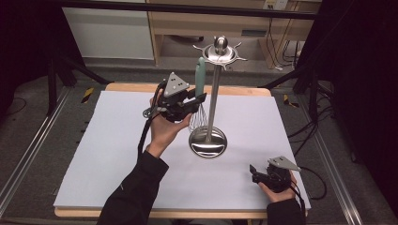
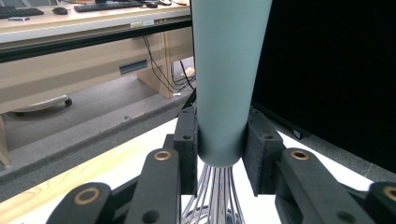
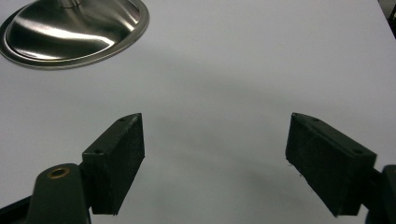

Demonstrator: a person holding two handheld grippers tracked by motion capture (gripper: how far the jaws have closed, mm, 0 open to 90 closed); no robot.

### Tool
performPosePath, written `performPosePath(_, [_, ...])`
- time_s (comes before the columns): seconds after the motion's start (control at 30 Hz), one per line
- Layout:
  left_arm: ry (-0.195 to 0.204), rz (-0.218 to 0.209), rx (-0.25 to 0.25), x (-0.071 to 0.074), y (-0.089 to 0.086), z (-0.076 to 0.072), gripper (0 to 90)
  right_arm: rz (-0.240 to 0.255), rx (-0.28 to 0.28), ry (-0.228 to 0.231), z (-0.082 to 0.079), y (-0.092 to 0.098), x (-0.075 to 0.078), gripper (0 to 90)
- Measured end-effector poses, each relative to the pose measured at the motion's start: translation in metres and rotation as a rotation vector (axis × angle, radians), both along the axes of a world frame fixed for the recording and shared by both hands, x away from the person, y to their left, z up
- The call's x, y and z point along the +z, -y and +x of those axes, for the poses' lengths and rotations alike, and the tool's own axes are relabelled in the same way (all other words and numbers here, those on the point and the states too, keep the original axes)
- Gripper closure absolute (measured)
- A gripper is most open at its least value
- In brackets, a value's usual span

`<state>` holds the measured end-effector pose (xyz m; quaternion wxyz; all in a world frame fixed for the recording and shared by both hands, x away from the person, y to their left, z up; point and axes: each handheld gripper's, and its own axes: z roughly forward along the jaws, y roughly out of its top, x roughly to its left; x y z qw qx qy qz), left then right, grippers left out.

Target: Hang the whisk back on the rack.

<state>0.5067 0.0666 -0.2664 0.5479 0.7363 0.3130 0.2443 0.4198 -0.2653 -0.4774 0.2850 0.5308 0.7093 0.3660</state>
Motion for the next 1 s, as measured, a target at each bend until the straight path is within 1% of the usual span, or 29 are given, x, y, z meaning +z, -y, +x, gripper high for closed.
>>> performPosePath(0.13, [-0.006, -0.001, -0.009, 0.000, 0.000, 0.000, 68.6, -0.002, 0.001, 0.001, 0.000, 0.000, 0.000, 19.8])
performPosePath(0.33, [-0.006, 0.001, -0.006, 0.000, -0.001, 0.000, 67.9, -0.002, 0.001, 0.000, 0.000, 0.000, 0.000, 19.7])
performPosePath(0.43, [-0.009, -0.003, -0.005, 0.001, -0.001, -0.002, 63.8, 0.001, -0.003, -0.001, 0.000, 0.000, 0.000, 19.8])
performPosePath(0.57, [-0.004, -0.003, -0.006, 0.001, -0.002, -0.005, 61.4, -0.002, -0.002, 0.000, 0.000, 0.000, 0.000, 19.8])
performPosePath(0.63, [-0.002, 0.005, -0.010, 0.001, -0.003, -0.007, 60.1, -0.001, -0.004, -0.001, 0.000, 0.000, 0.000, 19.8])
performPosePath(0.67, [-0.001, 0.001, -0.008, 0.001, -0.004, -0.008, 59.4, -0.001, -0.005, -0.002, 0.000, 0.000, 0.000, 19.7])
performPosePath(0.83, [0.000, 0.001, -0.013, -0.001, -0.010, -0.013, 55.1, 0.000, -0.004, -0.001, 0.000, 0.000, 0.000, 19.8])
performPosePath(0.87, [-0.001, -0.002, -0.012, -0.002, -0.011, -0.014, 53.0, -0.005, -0.004, 0.002, 0.000, 0.001, 0.000, 19.8])
performPosePath(1.0, [-0.004, -0.007, -0.013, -0.006, -0.017, -0.020, 51.8, -0.004, -0.004, 0.003, 0.000, 0.001, 0.000, 19.7])
